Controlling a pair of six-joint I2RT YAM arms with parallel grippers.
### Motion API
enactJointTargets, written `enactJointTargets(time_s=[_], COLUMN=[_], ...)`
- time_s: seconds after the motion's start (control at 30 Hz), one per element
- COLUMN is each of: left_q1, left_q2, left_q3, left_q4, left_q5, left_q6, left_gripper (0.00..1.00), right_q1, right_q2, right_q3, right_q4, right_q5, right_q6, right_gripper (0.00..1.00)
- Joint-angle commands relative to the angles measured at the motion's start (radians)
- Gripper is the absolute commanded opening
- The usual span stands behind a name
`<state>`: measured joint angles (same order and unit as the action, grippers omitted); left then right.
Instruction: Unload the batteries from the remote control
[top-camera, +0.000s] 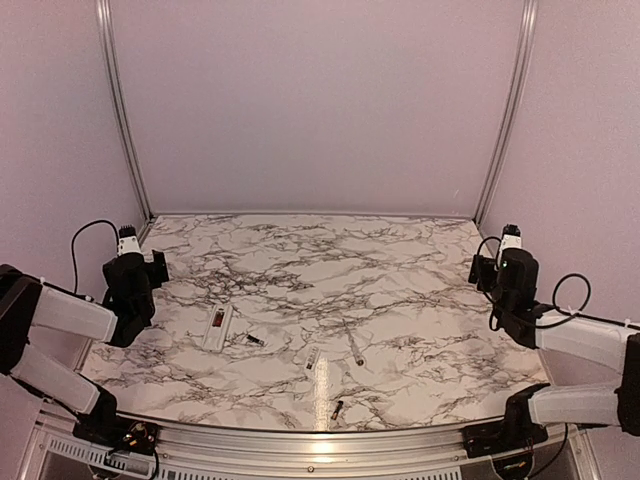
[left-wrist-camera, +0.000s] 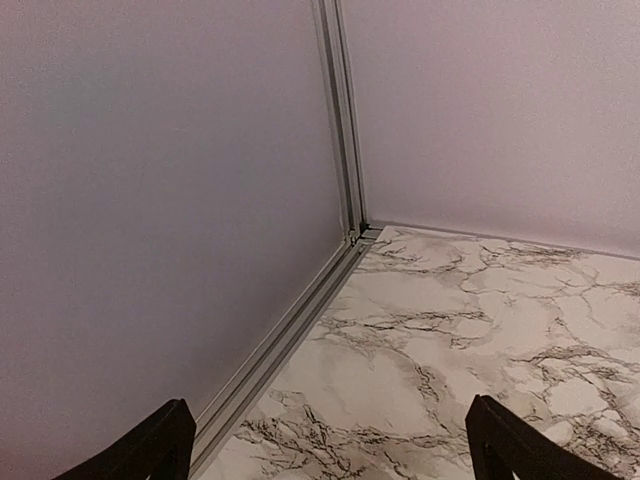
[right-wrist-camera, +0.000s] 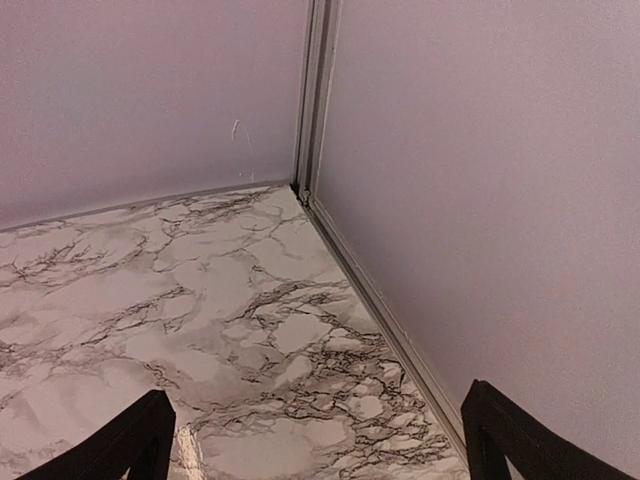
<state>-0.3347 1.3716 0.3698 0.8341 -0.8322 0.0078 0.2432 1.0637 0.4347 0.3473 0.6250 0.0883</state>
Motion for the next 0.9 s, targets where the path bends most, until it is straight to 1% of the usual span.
enactJointTargets(time_s=[0.0, 0.07, 0.17, 0.27, 0.3, 0.37, 0.43, 0.53, 0.73, 0.87], left_q1=[0.045, 0.079, 0.13, 0.169, 0.175, 0.201, 0.227, 0.237, 0.244, 0.244], left_q2=[0.051, 0.061, 0.077, 0.14, 0.125, 0.134, 0.129, 0.13, 0.127, 0.12], left_q3=[-0.065, -0.055, -0.042, -0.07, -0.06, -0.058, -0.043, -0.039, -0.05, -0.097], left_q4=[0.232, 0.224, 0.226, 0.367, 0.31, 0.313, 0.265, 0.255, 0.272, 0.35], left_q5=[0.112, 0.176, 0.242, 0.27, 0.283, 0.314, 0.358, 0.385, 0.427, 0.454], left_q6=[0.05, 0.06, 0.048, 0.034, 0.012, -0.001, -0.043, -0.049, -0.039, -0.031], left_gripper=[0.99, 0.99, 0.99, 0.99, 0.99, 0.99, 0.99, 0.99, 0.99, 0.99], right_q1=[-0.022, -0.037, -0.1, -0.126, -0.127, -0.128, -0.127, -0.128, -0.169, -0.17], right_q2=[-0.006, 0.012, 0.054, 0.092, 0.097, 0.116, 0.148, 0.223, 0.288, 0.378], right_q3=[-0.137, -0.186, -0.22, -0.239, -0.236, -0.242, -0.262, -0.305, -0.318, -0.308], right_q4=[0.327, 0.425, 0.509, 0.564, 0.57, 0.602, 0.676, 0.86, 0.986, 1.091], right_q5=[-0.044, -0.088, -0.167, -0.191, -0.196, -0.2, -0.217, -0.242, -0.386, -0.41], right_q6=[-0.17, -0.2, -0.166, -0.152, -0.149, -0.135, -0.128, -0.158, -0.15, -0.185], right_gripper=[0.99, 0.98, 0.98, 0.99, 0.99, 0.98, 0.98, 0.98, 0.98, 0.98])
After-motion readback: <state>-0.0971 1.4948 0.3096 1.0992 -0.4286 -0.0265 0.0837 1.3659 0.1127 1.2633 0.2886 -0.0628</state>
